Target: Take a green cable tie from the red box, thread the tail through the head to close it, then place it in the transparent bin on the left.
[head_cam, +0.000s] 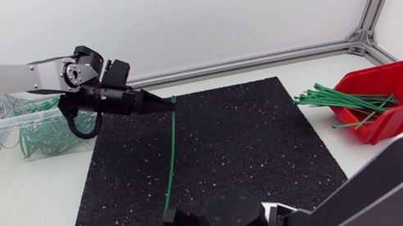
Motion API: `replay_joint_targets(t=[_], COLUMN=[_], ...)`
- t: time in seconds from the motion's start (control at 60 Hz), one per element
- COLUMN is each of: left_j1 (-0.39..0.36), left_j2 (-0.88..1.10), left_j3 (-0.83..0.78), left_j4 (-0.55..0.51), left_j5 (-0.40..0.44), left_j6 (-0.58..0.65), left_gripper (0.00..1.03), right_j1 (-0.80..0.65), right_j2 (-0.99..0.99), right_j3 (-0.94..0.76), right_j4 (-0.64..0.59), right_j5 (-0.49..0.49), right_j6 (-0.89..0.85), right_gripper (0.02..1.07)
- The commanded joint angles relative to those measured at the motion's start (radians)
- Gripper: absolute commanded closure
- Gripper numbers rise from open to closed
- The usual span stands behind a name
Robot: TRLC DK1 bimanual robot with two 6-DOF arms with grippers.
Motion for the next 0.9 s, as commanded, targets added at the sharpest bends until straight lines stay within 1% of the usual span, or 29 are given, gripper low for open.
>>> replay_joint_targets(t=[0.0,0.067,0.083,0.217,0.4,0.433,0.467,0.517,0.583,0.65,0.733,0.75,0.783,0.8,0.883], left_j1=[-0.007,-0.007,-0.007,-0.005,-0.005,-0.005,-0.002,0.0,0.001,0.003,0.006,0.009,0.01,0.01,0.012], left_j2=[0.015,0.015,0.015,0.014,-0.003,-0.006,-0.011,-0.023,-0.035,-0.054,-0.08,-0.087,-0.093,-0.101,-0.126], left_j3=[0.019,0.018,0.016,0.01,-0.001,-0.004,-0.007,-0.015,-0.024,-0.038,-0.053,-0.059,-0.067,-0.074,-0.1], left_j4=[-0.017,-0.016,-0.017,-0.017,-0.019,-0.019,-0.019,-0.025,-0.028,-0.028,-0.026,-0.026,-0.023,-0.02,-0.014], left_j5=[0.003,0.003,0.003,0.003,0.003,0.003,0.003,0.003,0.003,0.003,0.003,0.003,0.005,0.005,0.006], left_j6=[0.033,0.034,0.034,0.036,0.045,0.048,0.053,0.065,0.076,0.082,0.083,0.085,0.09,0.091,0.103], left_gripper=[1.0,1.0,1.0,1.0,1.0,1.0,1.0,1.0,1.0,1.0,1.0,1.0,1.0,1.0,1.0], right_j1=[0.002,-0.015,-0.016,-0.05,-0.145,-0.162,-0.182,-0.203,-0.24,-0.272,-0.301,-0.311,-0.32,-0.335,-0.358], right_j2=[0.041,0.035,0.032,0.019,0.035,0.022,-0.002,-0.033,-0.07,-0.1,-0.134,-0.143,-0.149,-0.154,-0.148], right_j3=[-0.032,-0.024,-0.024,-0.012,0.039,0.049,0.077,0.16,0.227,0.309,0.379,0.411,0.439,0.467,0.545], right_j4=[-0.069,-0.074,-0.077,-0.075,-0.074,-0.089,-0.166,-0.362,-0.456,-0.609,-0.757,-0.826,-0.876,-0.927,-1.073], right_j5=[-0.018,-0.028,-0.038,-0.068,-0.113,-0.123,-0.134,-0.133,-0.154,-0.2,-0.252,-0.277,-0.311,-0.343,-0.398], right_j6=[0.054,0.057,0.06,0.086,0.086,0.097,0.114,0.186,0.296,0.393,0.48,0.528,0.574,0.609,0.677], right_gripper=[0.96,0.98,1.01,1.01,1.01,1.01,1.01,1.01,1.01,1.01,1.01,1.01,1.01,1.01,1.01])
